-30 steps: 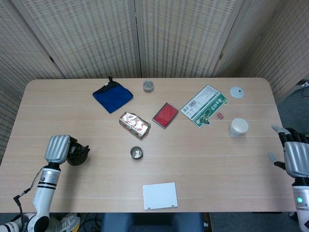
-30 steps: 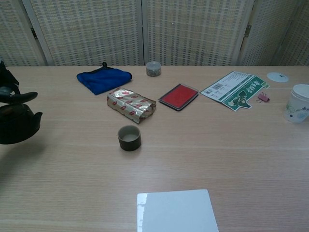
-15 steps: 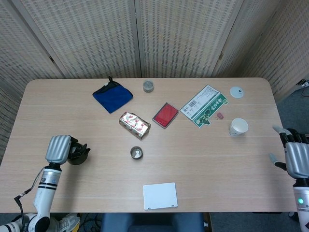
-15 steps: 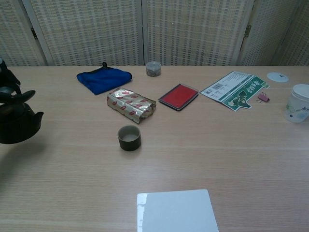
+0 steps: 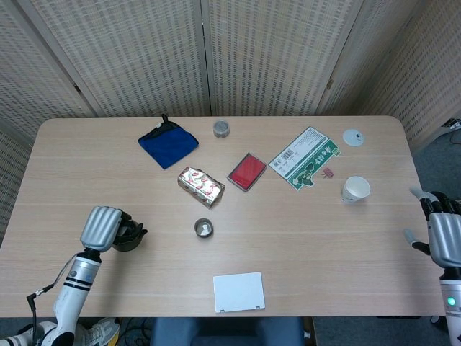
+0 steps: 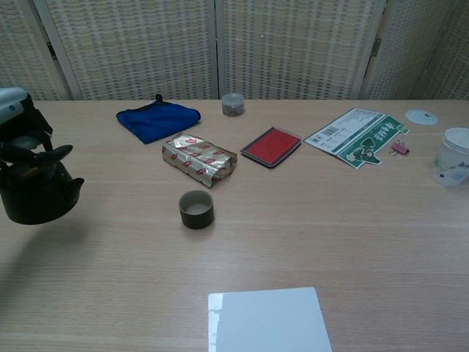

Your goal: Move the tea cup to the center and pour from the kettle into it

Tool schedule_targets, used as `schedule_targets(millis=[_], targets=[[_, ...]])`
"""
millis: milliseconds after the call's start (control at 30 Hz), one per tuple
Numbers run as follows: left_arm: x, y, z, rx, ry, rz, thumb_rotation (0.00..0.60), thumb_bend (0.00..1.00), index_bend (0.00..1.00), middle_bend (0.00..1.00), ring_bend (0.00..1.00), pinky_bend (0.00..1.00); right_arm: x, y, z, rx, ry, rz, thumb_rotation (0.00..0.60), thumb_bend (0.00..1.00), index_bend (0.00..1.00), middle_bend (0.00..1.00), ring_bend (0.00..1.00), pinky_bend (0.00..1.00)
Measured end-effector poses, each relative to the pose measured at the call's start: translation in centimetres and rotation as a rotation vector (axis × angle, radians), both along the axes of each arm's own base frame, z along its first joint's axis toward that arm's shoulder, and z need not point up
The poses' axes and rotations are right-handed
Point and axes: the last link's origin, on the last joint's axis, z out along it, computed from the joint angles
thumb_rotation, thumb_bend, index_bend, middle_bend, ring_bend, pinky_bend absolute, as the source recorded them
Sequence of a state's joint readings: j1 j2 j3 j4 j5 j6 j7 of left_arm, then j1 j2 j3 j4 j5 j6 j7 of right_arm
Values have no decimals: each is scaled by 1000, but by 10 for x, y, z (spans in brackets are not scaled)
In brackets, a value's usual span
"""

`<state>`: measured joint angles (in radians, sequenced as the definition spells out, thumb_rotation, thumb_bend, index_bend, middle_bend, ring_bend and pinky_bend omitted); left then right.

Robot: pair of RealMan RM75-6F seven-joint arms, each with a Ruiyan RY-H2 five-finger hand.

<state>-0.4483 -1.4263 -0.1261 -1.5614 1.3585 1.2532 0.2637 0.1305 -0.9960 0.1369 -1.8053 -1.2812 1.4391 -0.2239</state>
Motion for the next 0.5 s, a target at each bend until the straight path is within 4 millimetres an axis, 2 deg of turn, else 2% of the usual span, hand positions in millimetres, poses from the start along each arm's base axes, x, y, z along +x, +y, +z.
schedule_targets(millis=[200,333,500], targets=[[14,4,-5,-9,12,-49,418,375,1000,1000,998,729,0,1,2,-8,-1,0,600,207,191,252,143,238],[20,8,-9,-19,23,-71,495,375,1000,1000,996,729,-1,2,3,-8,-2,-1,600,207,191,252,143,238],[27,14,-16,-25,53,-104,510,375,1000,1000,995,730,-1,3,3,-10,-3,-3,600,207,191,252,143,239]])
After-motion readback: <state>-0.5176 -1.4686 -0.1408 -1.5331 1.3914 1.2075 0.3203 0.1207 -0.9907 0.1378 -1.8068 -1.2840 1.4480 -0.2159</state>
